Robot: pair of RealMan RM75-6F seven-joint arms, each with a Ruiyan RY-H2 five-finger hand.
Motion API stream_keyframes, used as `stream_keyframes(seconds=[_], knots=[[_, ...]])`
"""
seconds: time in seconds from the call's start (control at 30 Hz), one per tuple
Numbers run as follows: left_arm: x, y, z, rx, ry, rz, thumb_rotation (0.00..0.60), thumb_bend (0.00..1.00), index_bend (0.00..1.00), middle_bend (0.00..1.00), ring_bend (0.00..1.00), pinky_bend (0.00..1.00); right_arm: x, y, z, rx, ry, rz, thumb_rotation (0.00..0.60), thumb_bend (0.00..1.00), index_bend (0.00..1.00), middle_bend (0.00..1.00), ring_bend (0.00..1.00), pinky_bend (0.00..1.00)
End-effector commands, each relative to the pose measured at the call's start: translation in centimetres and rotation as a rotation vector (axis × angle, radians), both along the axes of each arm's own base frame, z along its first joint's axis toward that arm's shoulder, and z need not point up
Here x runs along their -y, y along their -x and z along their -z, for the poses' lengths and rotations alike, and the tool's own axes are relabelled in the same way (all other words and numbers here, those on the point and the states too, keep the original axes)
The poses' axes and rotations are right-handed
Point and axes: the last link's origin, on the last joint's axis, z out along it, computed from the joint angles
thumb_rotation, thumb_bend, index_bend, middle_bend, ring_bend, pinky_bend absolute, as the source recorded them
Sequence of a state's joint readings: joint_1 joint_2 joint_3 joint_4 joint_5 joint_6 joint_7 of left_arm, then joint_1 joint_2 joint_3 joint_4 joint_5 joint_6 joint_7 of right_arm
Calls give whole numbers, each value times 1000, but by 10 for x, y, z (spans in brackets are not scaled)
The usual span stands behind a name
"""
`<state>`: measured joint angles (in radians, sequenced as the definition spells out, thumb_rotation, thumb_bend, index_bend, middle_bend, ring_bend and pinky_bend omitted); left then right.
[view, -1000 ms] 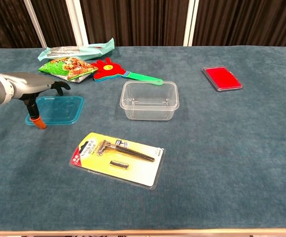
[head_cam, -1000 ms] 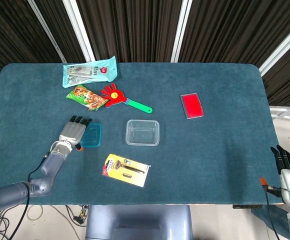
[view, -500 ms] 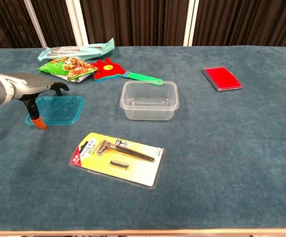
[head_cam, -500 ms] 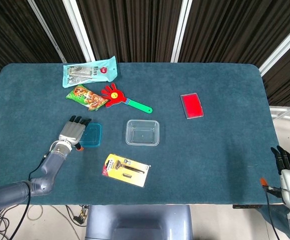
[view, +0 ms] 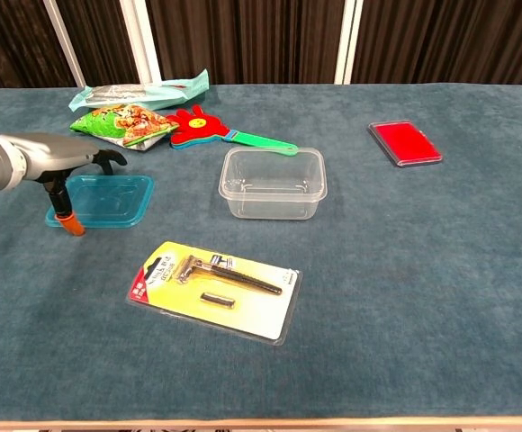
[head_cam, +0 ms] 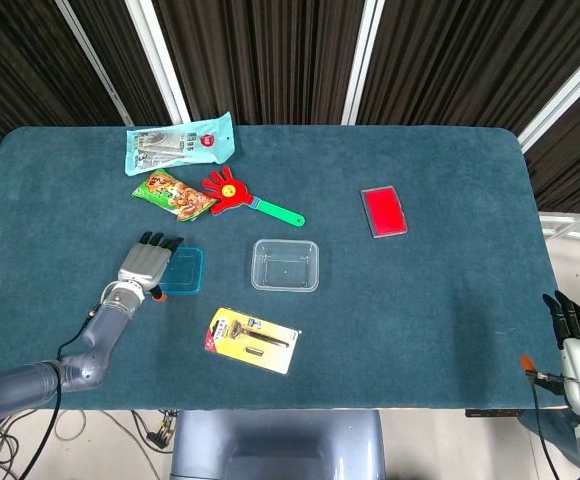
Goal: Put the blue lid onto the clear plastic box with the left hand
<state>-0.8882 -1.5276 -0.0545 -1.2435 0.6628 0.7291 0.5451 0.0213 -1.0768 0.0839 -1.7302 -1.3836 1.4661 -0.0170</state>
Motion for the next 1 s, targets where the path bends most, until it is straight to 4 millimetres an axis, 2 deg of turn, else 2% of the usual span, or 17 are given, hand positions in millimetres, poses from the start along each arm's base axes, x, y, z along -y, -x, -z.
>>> stream_keyframes(seconds=[0.03, 0.4, 0.63, 0.77, 0.8, 1.0], knots=[[-1, -1, -3, 12, -6, -9, 600, 183, 19, 301, 34, 0, 0, 0, 0, 1, 2, 0, 600, 336, 0, 14, 0, 0], [-3, -10, -17, 77, -44, -21, 600, 201, 20, 292, 35, 0, 0, -1, -1, 2, 5, -3, 600, 336, 0, 14, 0, 0], [-6, -30, -39, 164, -88, 0, 600, 201, 20, 283, 35, 0, -1, -1, 0, 5, 6, -2, 600, 336, 0, 14, 0, 0], [-7, -55, -49, 189, -101, 52, 600, 201, 20, 278, 34, 0, -1, -1, 0, 9, 6, 0, 600, 336, 0, 14, 0, 0], [-8, -76, -49, 208, -93, 98, 600, 201, 20, 276, 34, 0, -1, 0, 0, 10, 7, 3, 600, 336, 0, 14, 0, 0], [-6, -124, -41, 233, -68, 134, 600, 199, 20, 273, 34, 0, -1, 0, 0, 16, 6, 6, 600, 336, 0, 14, 0, 0]])
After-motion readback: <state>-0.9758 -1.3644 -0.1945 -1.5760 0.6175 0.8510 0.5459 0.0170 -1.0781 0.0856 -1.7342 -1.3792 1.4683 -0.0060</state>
